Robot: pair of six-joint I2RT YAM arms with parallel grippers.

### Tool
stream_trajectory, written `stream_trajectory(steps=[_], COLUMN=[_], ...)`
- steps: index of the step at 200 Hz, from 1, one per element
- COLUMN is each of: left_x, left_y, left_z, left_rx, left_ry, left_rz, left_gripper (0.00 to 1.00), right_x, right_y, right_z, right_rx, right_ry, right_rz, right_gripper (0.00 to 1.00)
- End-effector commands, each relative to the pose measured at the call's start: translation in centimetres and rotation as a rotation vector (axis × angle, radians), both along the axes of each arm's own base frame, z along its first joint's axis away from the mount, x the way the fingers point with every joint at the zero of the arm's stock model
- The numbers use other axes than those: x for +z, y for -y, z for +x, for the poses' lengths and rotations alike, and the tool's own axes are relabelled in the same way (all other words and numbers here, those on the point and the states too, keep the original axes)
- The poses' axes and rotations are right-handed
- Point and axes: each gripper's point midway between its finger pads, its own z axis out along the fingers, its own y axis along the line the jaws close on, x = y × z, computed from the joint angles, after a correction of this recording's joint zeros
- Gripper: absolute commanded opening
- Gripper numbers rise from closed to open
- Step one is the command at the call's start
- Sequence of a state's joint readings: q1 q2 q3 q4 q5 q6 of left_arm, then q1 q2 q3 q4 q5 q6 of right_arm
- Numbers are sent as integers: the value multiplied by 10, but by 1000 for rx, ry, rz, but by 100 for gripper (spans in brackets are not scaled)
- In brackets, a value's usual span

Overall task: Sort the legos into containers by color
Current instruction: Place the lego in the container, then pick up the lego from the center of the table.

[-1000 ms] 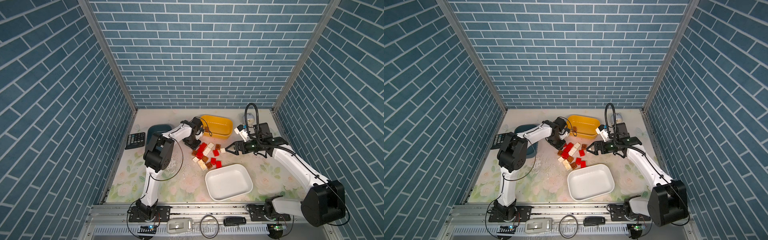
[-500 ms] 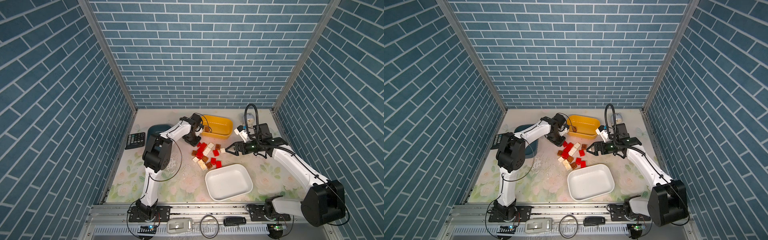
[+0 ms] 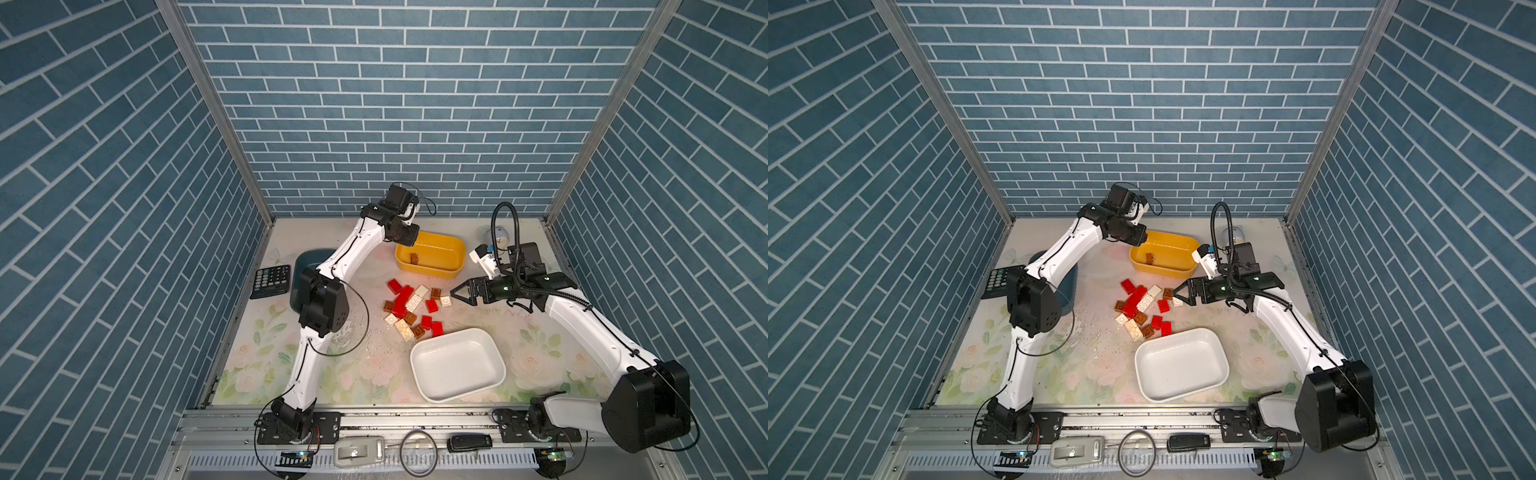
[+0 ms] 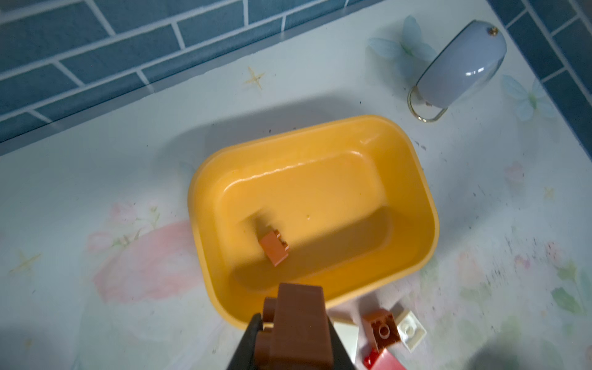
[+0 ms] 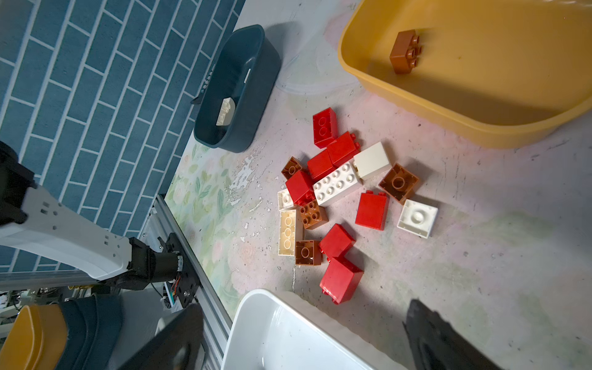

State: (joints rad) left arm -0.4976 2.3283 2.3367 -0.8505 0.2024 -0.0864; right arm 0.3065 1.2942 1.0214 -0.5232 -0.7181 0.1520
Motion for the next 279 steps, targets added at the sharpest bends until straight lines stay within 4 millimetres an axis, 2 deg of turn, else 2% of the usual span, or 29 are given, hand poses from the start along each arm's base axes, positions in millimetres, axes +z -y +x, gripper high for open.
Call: stream_trajectory(steps=[1,37,64,86,98,125,152,187,206,221,247,279], left_x=[-25,-45,-57,-49,-41,-20,-5,-1,-8,-18,-42,-66], left_y=[7,6,2,-3,-10,-22,-39,-70,-87,-92,-88,-80], left_z=[14,37,43,39,35,11,-27,-73,-91,-102,-113,-111], left_rx=[44,108,124,125,132,137,161,297,440,538,655,754], left_ry=[-19,33,33,38,38,8,-54,-143,-192,-225,-276,-296], left_rz=[-5,20,66,90,113,154,215,234,223,183,124,126], left_gripper=[21,25,50,68,74,75,76,77,77,77,77,76], right_x=[4,2,-2,-3,-4,-7,-6,-7,-9,-10,-12,-14], right_y=[3,8,12,14,15,16,16,15,15,14,13,10], right_z=[11,14,15,14,14,11,9,7,6,5,5,3], right_rx=[-25,-44,-57,-62,-62,-51,-44,-34,-30,-28,-30,-25], right_ry=[27,25,20,15,7,-3,-5,-16,-20,-22,-29,-44], right_rz=[-16,-34,-56,-58,-56,-60,-60,-52,-48,-43,-30,-10], right_gripper=[99,99,99,99,99,99,99,99,99,99,99,99])
